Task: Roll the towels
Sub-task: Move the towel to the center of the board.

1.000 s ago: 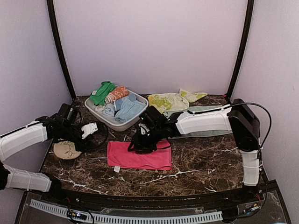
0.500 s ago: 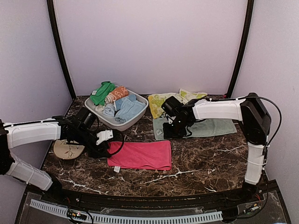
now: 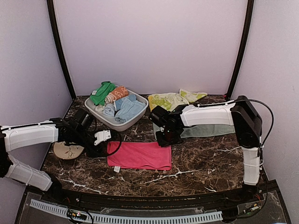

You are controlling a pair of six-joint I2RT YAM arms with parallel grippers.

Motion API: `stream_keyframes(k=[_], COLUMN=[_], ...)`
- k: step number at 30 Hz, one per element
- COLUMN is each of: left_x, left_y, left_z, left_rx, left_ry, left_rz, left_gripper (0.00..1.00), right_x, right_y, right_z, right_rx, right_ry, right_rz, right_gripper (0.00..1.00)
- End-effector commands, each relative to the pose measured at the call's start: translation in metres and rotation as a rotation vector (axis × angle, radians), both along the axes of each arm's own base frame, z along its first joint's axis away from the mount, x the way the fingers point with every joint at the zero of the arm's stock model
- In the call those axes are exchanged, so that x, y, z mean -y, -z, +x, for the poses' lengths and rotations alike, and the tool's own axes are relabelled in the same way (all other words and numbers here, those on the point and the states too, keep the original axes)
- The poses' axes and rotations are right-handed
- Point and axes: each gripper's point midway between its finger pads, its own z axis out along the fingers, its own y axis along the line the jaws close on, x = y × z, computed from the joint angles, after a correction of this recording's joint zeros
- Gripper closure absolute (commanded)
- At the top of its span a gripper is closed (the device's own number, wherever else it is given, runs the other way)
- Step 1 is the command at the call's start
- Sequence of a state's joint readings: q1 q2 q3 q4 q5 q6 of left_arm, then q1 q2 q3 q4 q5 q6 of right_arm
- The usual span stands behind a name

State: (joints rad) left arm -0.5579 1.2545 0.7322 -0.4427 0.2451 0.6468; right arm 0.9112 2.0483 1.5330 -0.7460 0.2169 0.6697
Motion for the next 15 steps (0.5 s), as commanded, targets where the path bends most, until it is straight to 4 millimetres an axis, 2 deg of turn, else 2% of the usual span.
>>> stream_keyframes(k=[1, 8, 15], left_x=[-0.01, -0.016, -0.018], left_y=[-0.004, -0.007, -0.006], left_z=[0.0, -0.001, -0.002], left_rx=[0.036, 0.053, 0.057], left_ry=[-0.011, -0.01, -0.011], left_rz=[0.014, 0.032, 0.043], left_gripper=[0.51, 0.51, 0.51], right_x=[0.009, 0.014, 0.008], right_y=[0.006, 0.008, 0.009], right_z=[0.001, -0.001, -0.012], right_rx=[0.012, 0.009, 0.009], right_ry=[0.038, 0.056, 0.056], right_rz=[-0.059, -0.077, -0.078], right_gripper=[0.71, 0.71, 0.71])
